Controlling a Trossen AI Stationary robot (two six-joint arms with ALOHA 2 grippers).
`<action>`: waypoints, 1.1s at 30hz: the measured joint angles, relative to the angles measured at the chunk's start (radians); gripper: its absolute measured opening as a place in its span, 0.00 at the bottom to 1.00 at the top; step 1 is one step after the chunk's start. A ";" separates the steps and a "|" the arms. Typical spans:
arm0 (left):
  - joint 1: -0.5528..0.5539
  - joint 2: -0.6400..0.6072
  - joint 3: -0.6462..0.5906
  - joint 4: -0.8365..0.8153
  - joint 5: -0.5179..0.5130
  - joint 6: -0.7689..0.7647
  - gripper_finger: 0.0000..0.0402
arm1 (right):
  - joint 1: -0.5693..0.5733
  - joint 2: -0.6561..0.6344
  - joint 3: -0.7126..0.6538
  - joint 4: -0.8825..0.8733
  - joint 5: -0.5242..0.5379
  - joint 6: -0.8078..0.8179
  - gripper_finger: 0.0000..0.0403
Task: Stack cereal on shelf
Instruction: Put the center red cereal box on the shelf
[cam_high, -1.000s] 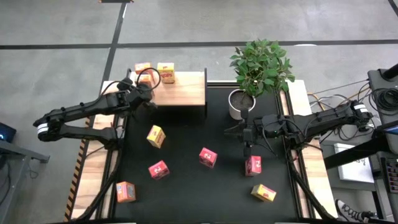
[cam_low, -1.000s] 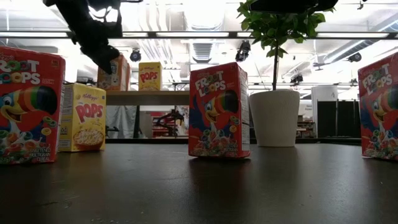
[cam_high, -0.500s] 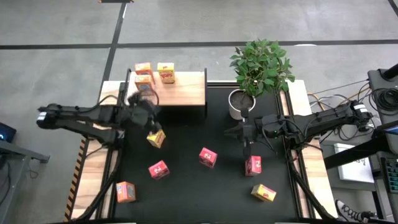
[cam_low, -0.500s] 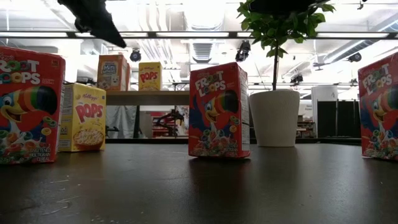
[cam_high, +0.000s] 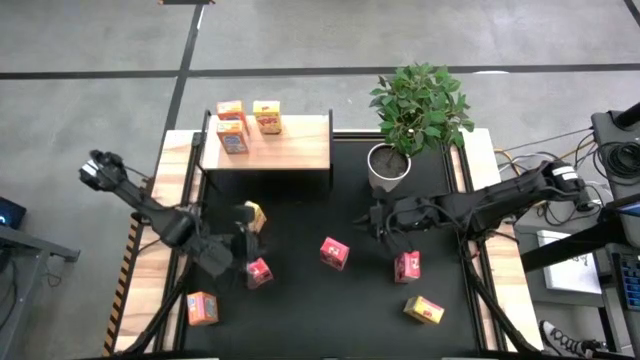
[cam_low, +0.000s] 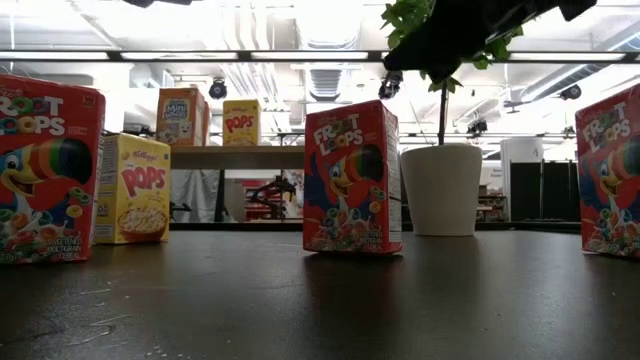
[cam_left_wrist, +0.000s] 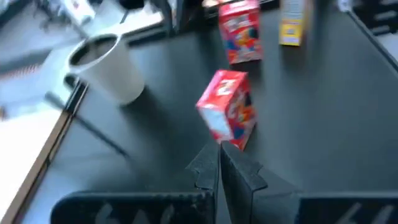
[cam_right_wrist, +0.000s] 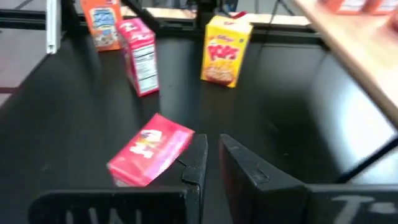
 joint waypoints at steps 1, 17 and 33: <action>-0.005 0.009 0.000 0.014 0.000 0.031 0.00 | 0.008 0.017 0.012 0.001 0.000 0.008 0.08; -0.006 0.016 0.000 0.014 -0.009 0.155 0.00 | 0.179 0.264 0.393 -0.298 0.005 0.082 0.08; -0.006 0.014 0.000 0.012 -0.008 0.265 0.00 | 0.251 0.472 0.609 -0.683 0.293 0.433 0.08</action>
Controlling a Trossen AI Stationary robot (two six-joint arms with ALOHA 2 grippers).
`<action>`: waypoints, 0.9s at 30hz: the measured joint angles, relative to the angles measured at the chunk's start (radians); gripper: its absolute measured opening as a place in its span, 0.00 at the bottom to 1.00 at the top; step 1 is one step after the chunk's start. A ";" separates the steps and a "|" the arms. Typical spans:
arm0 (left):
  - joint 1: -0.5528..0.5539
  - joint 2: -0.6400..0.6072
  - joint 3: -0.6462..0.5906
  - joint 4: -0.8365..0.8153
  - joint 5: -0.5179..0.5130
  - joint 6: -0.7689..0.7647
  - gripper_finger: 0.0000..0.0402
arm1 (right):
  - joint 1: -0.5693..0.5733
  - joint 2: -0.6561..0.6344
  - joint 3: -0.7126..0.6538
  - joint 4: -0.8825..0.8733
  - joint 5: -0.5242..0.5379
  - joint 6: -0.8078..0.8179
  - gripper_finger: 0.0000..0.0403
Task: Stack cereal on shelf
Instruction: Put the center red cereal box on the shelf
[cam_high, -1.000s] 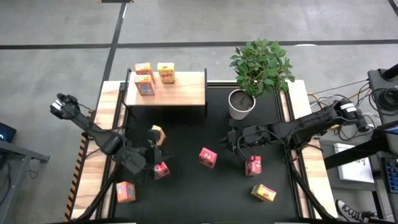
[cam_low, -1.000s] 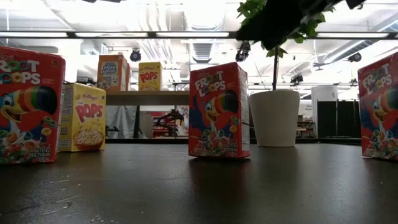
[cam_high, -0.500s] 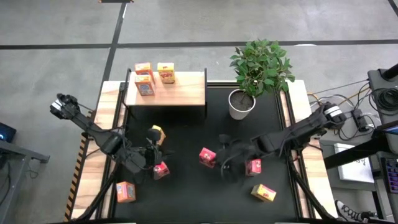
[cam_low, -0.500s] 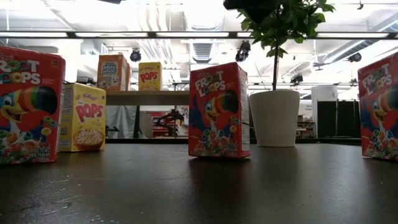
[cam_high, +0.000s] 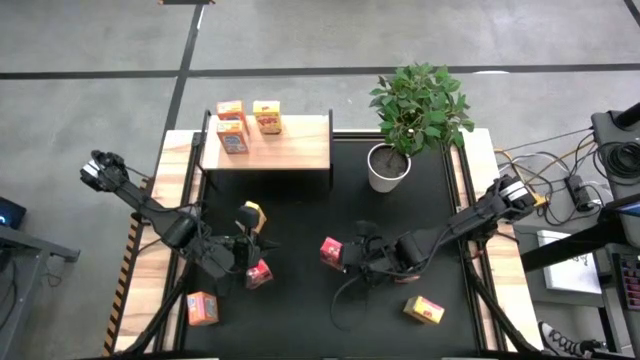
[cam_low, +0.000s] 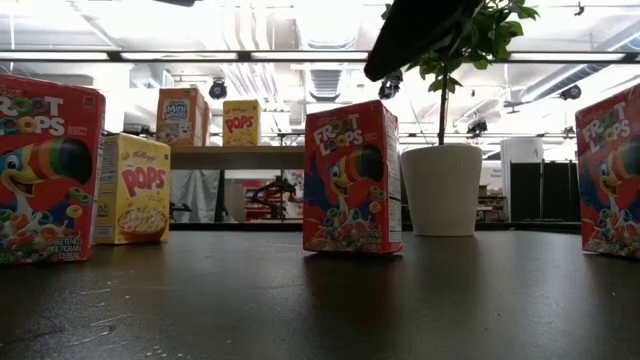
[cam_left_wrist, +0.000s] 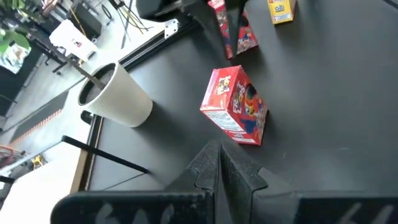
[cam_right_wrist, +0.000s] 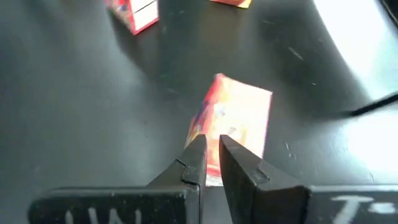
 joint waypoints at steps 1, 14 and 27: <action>0.000 0.000 0.000 0.000 0.000 0.007 0.00 | -0.003 0.000 0.000 0.000 0.006 0.017 0.08; 0.000 -0.001 0.000 0.013 -0.052 0.045 0.00 | -0.009 0.028 -0.001 0.008 0.041 0.101 0.44; 0.000 -0.001 0.000 0.014 -0.053 0.044 0.00 | -0.020 0.093 -0.003 -0.002 0.056 0.126 0.65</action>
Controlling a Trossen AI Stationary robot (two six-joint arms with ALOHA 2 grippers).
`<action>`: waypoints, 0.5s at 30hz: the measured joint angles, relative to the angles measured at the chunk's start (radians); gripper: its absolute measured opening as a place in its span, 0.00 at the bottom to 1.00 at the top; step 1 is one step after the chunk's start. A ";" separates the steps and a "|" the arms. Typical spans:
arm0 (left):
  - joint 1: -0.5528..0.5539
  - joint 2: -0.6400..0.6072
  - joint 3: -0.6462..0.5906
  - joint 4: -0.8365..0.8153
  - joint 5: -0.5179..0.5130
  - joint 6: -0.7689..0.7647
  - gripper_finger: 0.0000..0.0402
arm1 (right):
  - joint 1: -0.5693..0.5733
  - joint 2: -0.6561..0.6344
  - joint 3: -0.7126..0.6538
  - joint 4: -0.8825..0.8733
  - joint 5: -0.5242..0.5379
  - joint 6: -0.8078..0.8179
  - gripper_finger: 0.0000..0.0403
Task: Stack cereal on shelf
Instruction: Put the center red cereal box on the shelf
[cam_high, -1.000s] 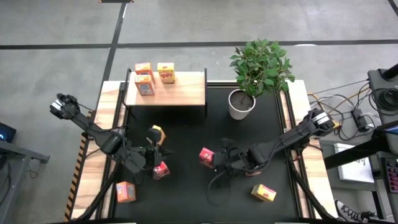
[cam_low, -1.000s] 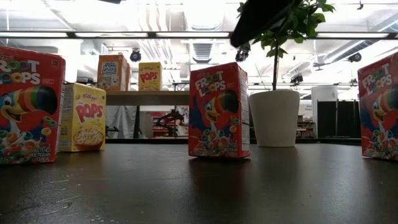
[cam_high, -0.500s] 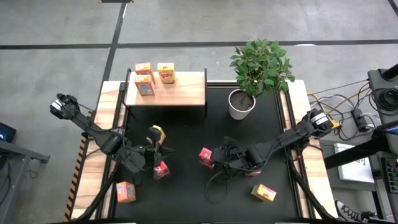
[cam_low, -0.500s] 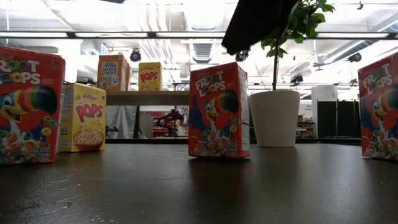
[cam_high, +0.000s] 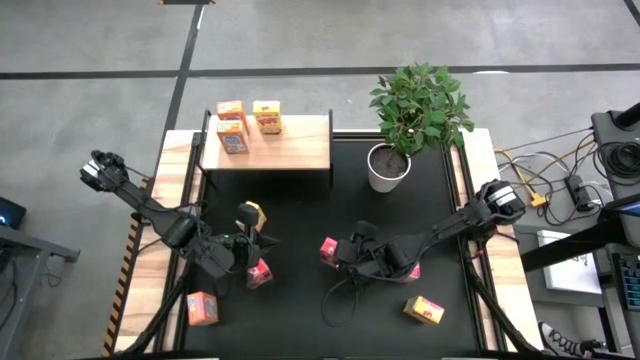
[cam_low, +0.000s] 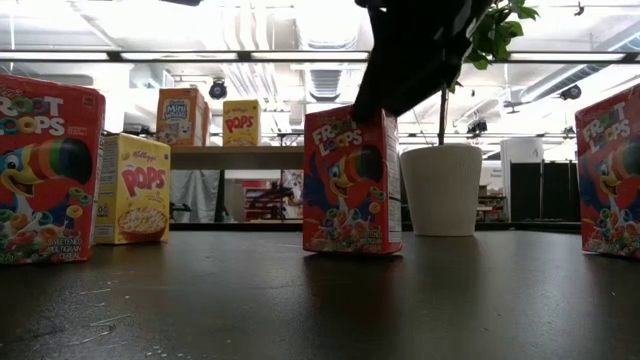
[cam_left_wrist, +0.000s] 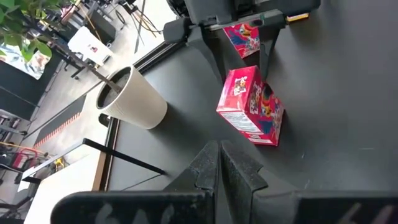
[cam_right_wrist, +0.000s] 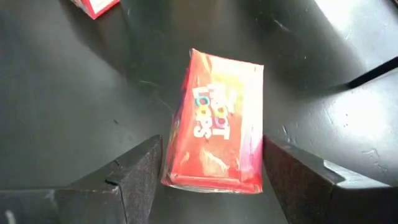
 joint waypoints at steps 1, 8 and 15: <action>0.000 0.000 0.000 0.001 0.000 0.000 0.00 | 0.000 0.001 0.000 0.002 0.000 0.000 0.65; 0.000 -0.001 0.000 0.002 0.000 0.004 0.00 | -0.005 0.004 0.000 0.008 -0.006 -0.007 0.54; 0.000 -0.020 0.000 0.001 0.001 0.062 0.00 | -0.009 0.004 0.000 0.006 -0.006 -0.017 0.43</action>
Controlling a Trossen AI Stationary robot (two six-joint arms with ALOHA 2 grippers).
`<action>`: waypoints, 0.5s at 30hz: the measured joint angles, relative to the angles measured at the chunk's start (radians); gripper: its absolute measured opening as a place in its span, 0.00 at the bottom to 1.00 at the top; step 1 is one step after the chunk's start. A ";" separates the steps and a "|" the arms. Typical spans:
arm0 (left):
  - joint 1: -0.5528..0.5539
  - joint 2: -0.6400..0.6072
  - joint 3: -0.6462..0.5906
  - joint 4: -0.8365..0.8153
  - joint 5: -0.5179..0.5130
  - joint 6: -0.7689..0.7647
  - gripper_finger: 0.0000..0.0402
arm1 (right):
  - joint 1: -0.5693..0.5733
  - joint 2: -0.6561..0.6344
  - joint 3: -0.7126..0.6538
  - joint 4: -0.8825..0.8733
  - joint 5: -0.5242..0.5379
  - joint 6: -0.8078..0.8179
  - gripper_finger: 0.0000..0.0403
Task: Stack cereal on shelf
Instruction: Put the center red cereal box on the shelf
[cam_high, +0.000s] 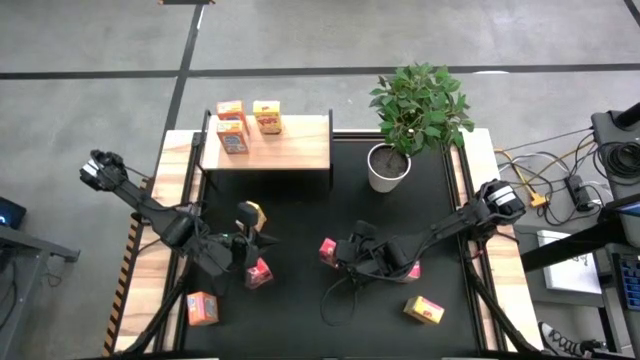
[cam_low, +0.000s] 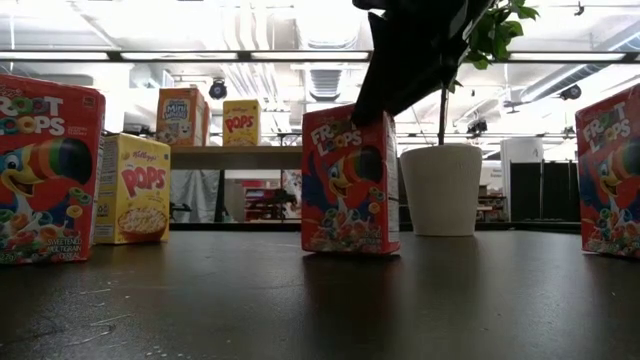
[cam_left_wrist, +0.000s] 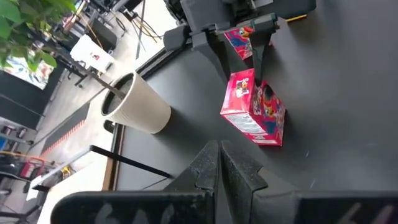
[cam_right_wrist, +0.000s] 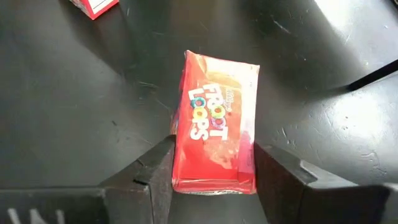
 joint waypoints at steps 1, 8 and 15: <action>0.000 -0.008 0.000 -0.002 0.000 0.012 0.00 | 0.000 -0.001 0.000 -0.002 0.000 -0.002 0.43; 0.000 -0.131 0.000 -0.037 0.001 0.077 0.00 | -0.004 -0.052 0.000 -0.009 -0.023 -0.054 0.43; 0.009 -0.314 -0.004 -0.042 -0.047 0.157 0.00 | -0.066 -0.160 0.000 0.023 -0.062 -0.141 0.43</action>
